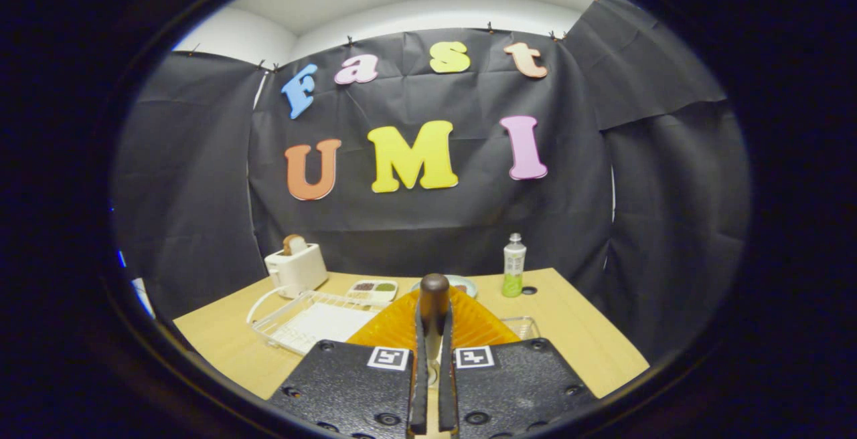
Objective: Take the plate from the dish rack, then take the spoon from the basket and place it into the plate.
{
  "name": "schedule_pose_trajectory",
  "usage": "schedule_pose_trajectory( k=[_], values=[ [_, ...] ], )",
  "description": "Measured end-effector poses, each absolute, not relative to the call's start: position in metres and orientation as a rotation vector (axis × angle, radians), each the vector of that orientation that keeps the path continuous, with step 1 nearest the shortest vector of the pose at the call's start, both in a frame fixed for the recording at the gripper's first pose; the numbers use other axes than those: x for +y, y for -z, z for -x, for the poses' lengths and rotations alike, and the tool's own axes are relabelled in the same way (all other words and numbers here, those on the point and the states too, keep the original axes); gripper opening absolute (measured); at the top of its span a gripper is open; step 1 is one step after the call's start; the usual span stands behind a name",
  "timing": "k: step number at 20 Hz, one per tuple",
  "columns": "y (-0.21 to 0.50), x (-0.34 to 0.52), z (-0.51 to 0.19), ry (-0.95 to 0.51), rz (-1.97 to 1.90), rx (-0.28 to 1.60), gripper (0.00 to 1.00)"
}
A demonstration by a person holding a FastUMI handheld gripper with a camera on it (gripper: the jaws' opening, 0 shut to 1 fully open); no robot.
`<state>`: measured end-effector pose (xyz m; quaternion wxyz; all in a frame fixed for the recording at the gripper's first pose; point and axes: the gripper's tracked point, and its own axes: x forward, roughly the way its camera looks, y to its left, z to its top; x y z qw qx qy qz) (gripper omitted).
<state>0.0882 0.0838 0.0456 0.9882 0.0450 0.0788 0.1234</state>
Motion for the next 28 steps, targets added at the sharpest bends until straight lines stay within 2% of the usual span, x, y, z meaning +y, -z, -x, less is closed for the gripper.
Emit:
schedule_pose_trajectory(
  k=[13,19,23,25,28],
  values=[
    [0.059,0.186,-0.047,-0.368,-0.176,0.282,0.12],
    [0.076,0.211,-0.036,-0.396,-0.231,0.329,0.13],
    [0.071,0.219,-0.029,-0.431,-0.235,0.327,0.17],
    [0.056,0.211,-0.031,-0.42,-0.216,0.277,0.23],
    [0.037,0.198,-0.026,-0.401,-0.189,0.207,0.52]
  ],
)
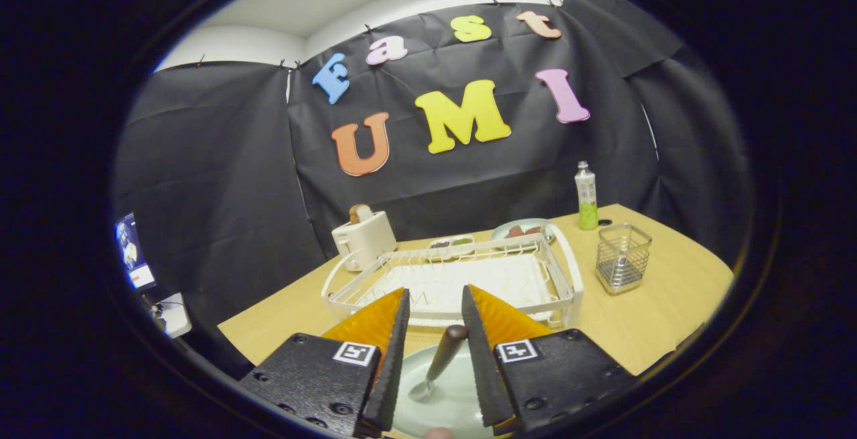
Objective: Take the plate from the dish rack, then take the spoon from the basket and place it into the plate.
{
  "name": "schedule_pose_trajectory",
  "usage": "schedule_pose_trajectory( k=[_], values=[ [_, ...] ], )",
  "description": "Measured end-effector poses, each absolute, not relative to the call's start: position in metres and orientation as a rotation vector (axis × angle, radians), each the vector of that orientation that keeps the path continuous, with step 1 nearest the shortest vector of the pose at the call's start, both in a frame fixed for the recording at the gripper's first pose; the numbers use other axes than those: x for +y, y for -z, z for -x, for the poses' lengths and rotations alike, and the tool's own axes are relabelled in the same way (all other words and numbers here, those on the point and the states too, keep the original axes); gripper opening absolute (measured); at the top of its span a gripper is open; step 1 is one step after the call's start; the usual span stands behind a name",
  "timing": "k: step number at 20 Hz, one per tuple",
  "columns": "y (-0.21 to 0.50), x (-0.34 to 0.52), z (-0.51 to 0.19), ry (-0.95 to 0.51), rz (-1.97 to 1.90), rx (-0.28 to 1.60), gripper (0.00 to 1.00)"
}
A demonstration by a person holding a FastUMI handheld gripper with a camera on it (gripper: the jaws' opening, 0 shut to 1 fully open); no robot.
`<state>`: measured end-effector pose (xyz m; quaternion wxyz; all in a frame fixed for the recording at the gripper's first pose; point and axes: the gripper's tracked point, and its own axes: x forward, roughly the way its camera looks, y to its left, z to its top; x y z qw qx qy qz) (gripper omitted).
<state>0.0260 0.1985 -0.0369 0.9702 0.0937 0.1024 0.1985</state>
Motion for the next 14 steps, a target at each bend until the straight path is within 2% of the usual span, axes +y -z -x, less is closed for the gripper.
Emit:
schedule_pose_trajectory(
  k=[4,7,14],
  values=[
    [0.017,0.177,-0.027,-0.358,-0.153,0.14,0.87],
    [0.01,0.165,-0.028,-0.332,-0.118,0.124,1.0],
    [-0.028,0.143,-0.017,-0.233,-0.045,0.039,1.0]
  ],
)
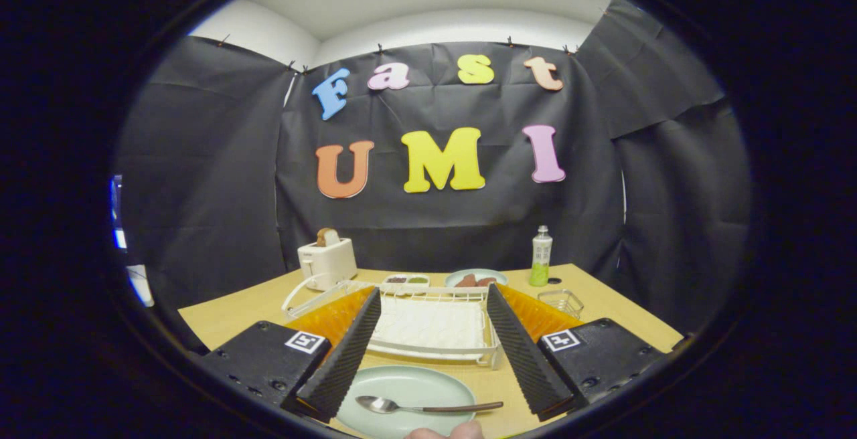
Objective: Take the plate from the dish rack, then take the spoon from the basket and place it into the plate.
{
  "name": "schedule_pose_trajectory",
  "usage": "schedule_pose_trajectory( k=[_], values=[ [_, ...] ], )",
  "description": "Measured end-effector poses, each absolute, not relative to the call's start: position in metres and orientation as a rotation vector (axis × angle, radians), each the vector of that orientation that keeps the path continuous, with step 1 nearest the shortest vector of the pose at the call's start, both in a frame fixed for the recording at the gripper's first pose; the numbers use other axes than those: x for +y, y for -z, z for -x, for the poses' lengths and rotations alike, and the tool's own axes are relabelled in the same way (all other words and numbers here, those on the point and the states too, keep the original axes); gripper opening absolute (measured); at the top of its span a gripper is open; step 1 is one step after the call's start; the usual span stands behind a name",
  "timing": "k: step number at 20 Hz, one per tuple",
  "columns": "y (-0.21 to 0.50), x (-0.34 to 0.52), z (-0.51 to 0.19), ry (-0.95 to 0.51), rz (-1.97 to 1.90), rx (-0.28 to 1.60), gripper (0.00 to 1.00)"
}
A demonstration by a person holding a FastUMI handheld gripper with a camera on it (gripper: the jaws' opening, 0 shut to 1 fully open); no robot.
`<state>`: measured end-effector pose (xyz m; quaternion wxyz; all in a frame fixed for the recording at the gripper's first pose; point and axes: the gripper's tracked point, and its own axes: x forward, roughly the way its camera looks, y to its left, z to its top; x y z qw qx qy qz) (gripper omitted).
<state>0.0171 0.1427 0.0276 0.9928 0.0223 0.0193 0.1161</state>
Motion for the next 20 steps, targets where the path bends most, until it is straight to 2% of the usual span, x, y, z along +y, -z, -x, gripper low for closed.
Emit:
schedule_pose_trajectory(
  k=[6,20],
  values=[
    [-0.056,0.152,0.01,-0.177,-0.047,-0.076,1.0],
    [-0.068,0.208,0.03,-0.222,0.041,-0.144,1.0]
  ],
)
